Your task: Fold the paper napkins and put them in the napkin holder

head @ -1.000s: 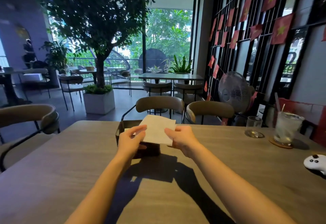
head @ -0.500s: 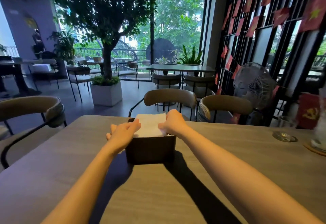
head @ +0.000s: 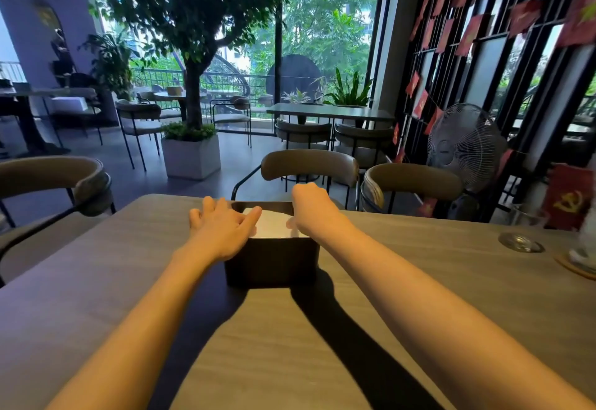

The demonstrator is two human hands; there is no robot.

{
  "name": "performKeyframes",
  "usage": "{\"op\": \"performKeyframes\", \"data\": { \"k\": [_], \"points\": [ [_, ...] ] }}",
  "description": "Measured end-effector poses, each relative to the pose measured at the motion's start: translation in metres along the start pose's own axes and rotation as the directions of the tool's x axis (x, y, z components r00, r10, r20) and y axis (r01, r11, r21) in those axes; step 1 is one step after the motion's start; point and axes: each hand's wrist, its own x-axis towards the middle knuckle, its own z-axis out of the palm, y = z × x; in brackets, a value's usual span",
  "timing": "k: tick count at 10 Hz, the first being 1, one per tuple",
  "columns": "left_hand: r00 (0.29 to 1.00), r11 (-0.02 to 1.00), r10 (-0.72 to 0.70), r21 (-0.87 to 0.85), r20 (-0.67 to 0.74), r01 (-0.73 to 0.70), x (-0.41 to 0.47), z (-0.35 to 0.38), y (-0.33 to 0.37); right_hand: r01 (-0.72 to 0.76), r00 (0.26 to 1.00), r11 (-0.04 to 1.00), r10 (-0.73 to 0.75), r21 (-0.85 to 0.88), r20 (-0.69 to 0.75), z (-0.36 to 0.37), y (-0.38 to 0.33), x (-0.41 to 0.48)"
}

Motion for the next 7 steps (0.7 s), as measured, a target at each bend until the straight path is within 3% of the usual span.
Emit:
{"op": "performKeyframes", "data": {
  "k": [2,4,6,7],
  "points": [
    [0.995,0.998,0.057,-0.029,0.079,-0.055,-0.003,-0.001,-0.002,0.086,0.995,0.996,-0.086,0.013,0.059,0.007,0.006,0.006],
    [0.984,0.993,0.067,0.086,0.166,-0.082,0.002,-0.001,-0.004,0.171,0.963,0.982,-0.183,0.078,0.197,0.007,0.013,0.006],
    [0.993,0.995,0.100,0.009,0.058,-0.101,0.001,0.007,-0.006,0.187,0.975,0.955,-0.209,0.230,0.074,0.006,0.019,-0.010],
    [0.986,0.988,0.134,-0.057,-0.103,-0.140,-0.004,0.007,-0.002,0.203,0.977,0.927,-0.214,0.316,0.002,0.001,0.019,-0.023]
  ]
}}
